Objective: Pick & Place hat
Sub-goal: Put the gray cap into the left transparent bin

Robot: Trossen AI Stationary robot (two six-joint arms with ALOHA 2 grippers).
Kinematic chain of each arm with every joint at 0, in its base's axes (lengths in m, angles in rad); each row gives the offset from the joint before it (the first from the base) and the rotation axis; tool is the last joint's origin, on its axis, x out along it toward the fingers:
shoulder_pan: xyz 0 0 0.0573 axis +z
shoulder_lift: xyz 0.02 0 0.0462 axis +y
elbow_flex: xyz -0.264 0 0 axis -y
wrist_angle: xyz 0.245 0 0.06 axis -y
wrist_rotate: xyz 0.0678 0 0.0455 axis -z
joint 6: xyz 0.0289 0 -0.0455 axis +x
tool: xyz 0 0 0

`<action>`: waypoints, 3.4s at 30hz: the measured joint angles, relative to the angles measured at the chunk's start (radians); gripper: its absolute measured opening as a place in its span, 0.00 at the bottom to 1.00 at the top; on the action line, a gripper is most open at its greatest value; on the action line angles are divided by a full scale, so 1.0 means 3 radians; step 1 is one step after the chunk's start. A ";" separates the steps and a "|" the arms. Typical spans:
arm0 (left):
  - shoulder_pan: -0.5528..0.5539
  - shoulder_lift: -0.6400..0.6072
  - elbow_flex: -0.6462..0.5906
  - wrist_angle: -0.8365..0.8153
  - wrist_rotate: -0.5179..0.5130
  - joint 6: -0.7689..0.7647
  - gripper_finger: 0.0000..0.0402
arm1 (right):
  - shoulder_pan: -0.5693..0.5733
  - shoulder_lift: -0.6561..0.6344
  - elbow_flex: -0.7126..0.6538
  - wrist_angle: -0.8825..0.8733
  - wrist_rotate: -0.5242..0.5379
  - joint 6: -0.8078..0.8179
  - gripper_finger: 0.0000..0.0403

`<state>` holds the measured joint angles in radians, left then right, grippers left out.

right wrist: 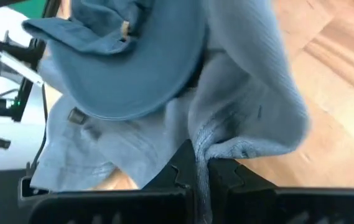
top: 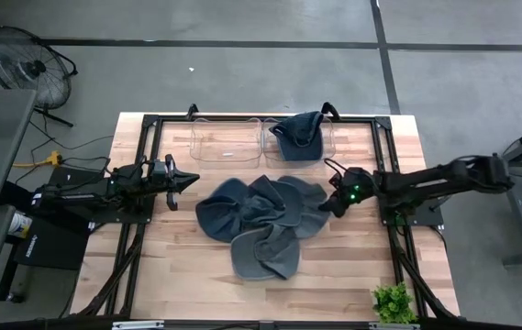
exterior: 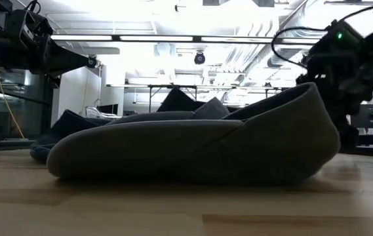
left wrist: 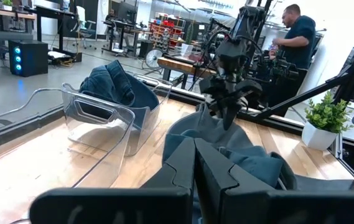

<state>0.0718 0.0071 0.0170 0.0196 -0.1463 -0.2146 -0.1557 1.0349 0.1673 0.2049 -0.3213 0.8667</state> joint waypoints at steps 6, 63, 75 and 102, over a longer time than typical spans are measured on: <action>0.0000 0.0000 0.0000 0.0000 0.0000 0.0001 0.00 | 0.0026 -0.0604 0.0409 -0.1257 0.0194 -0.0346 0.01; 0.0000 0.0000 0.0000 0.0002 -0.0057 0.0001 0.00 | 0.0702 0.1151 0.4445 -0.5344 0.0965 -0.2628 0.00; 0.0000 0.0000 0.0000 0.0026 -0.0160 0.0002 0.00 | 0.0704 0.1206 0.4495 -0.5341 0.1040 -0.2279 0.00; 0.0000 0.0248 0.0304 0.0188 -0.0109 -0.0061 0.61 | 0.0692 0.1215 0.4495 -0.4846 0.1045 -0.2155 0.00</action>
<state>0.0719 0.0815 0.1082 0.0758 -0.1791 -0.2329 0.0520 1.3993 1.5158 -1.2488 -0.0079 0.2203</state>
